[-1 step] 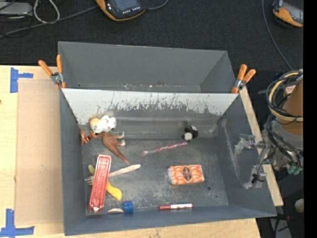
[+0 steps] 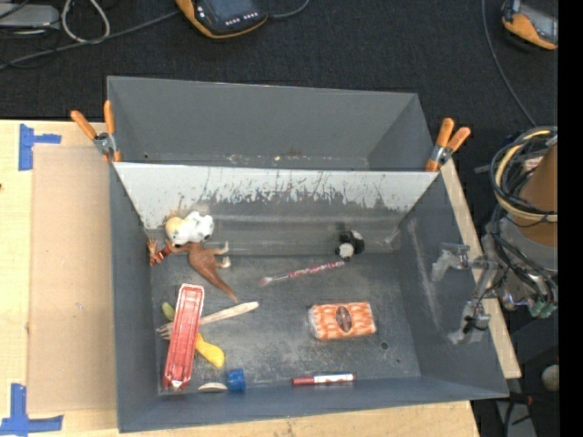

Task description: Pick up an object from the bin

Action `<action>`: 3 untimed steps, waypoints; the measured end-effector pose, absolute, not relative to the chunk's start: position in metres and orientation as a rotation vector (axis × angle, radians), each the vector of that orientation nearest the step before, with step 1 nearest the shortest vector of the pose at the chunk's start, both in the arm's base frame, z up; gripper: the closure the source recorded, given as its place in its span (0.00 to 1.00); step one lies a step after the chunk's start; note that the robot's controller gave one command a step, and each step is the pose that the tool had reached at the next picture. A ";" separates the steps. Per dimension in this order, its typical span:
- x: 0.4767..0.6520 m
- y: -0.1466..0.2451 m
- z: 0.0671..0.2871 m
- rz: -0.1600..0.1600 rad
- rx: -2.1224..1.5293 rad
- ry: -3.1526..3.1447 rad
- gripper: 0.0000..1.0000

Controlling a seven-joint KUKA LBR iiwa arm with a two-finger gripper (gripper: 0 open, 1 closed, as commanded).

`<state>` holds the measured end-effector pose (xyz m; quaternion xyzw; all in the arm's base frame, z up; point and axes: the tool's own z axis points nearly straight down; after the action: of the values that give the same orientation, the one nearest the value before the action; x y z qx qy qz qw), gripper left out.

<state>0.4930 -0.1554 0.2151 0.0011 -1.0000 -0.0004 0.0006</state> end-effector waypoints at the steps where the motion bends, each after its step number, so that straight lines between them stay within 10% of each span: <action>1: 0.526 -0.110 0.104 -0.003 0.326 -3.123 0.00; 2: 0.500 -0.115 0.070 0.001 0.042 -3.143 0.00; 3: 0.514 -0.060 0.069 -0.011 0.535 -3.095 0.00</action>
Offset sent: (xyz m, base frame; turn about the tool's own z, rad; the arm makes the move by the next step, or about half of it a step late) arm 0.0084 0.0395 -0.1436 -0.0239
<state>0.5140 -0.0597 0.0694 0.1704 -0.9854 -0.0036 0.0004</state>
